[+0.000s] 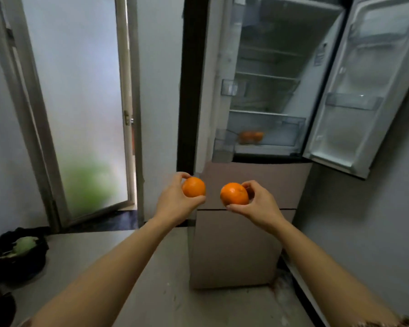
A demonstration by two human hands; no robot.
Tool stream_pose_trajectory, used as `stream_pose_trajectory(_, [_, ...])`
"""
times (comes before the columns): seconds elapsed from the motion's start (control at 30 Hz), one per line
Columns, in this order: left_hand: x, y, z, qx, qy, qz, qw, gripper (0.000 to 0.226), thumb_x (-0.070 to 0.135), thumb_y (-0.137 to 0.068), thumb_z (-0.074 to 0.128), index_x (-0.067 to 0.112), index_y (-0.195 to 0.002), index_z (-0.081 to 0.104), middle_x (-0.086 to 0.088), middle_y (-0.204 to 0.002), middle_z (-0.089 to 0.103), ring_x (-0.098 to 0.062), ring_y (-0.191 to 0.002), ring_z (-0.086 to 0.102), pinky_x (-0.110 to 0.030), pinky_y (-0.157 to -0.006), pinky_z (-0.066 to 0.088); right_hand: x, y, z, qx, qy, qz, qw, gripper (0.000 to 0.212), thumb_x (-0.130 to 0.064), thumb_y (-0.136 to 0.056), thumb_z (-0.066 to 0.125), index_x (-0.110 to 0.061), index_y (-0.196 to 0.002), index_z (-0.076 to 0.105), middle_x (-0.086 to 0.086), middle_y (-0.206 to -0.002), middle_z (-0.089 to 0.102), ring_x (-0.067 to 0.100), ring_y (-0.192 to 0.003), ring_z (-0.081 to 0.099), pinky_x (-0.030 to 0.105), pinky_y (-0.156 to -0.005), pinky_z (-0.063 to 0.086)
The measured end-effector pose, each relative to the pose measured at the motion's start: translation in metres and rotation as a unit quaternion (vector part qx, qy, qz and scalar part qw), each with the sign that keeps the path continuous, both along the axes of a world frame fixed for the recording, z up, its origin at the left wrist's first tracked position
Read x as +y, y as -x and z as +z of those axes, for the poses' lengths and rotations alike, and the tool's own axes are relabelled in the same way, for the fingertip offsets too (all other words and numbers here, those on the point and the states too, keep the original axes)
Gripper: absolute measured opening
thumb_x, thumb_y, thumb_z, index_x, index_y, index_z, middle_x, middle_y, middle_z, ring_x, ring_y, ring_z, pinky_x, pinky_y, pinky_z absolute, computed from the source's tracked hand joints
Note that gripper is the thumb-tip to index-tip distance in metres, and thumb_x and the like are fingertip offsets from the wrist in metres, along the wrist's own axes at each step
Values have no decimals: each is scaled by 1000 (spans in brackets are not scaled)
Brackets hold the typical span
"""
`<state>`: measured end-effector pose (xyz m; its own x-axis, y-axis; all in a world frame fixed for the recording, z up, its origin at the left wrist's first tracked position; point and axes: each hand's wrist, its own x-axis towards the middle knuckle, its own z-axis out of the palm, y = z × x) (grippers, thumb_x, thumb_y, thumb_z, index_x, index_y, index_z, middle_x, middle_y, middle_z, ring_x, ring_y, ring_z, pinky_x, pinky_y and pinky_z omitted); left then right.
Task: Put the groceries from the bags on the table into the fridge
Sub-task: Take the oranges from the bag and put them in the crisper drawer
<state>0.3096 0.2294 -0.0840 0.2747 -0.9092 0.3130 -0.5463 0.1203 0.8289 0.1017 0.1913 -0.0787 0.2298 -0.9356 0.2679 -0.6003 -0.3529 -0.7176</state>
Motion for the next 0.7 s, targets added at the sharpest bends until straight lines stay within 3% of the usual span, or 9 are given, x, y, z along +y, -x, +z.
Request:
stream_pose_trajectory(0.13, [-62, 60, 26, -3, 57, -63, 996, 62, 37, -69, 81, 38, -116, 40, 5, -108, 52, -17, -93, 57, -34, -79, 52, -45, 63, 26, -9, 34, -62, 997, 61, -29, -67, 86, -29, -113, 46, -4, -111, 51, 14, -97, 54, 22, -75, 42])
stream_pose_trajectory(0.37, [-184, 141, 77, -1, 121, -124, 985, 63, 36, -68, 81, 36, -118, 43, 7, -100, 55, -14, -86, 60, -27, -71, 48, -158, 148, 78, -7, 103, -112, 988, 58, -29, -66, 86, -29, -110, 48, -5, -107, 53, 11, -93, 54, 14, -66, 38])
stream_pose_trajectory(0.5, [-256, 169, 93, 14, 117, -130, 984, 71, 36, -70, 81, 32, -127, 40, 4, -108, 52, -17, -92, 59, -35, -81, 53, -223, 173, 95, -11, 124, -118, 985, 58, -29, -68, 85, -28, -112, 48, -4, -109, 52, 12, -93, 54, 14, -64, 38])
stream_pose_trajectory(0.7, [-370, 204, 116, 24, 95, -89, 991, 71, 36, -67, 82, 24, -128, 47, 1, -113, 57, -19, -97, 59, -40, -84, 53, -331, 201, 119, -23, 122, -123, 985, 58, -30, -65, 86, -27, -111, 51, -2, -108, 56, 15, -91, 58, 33, -76, 53])
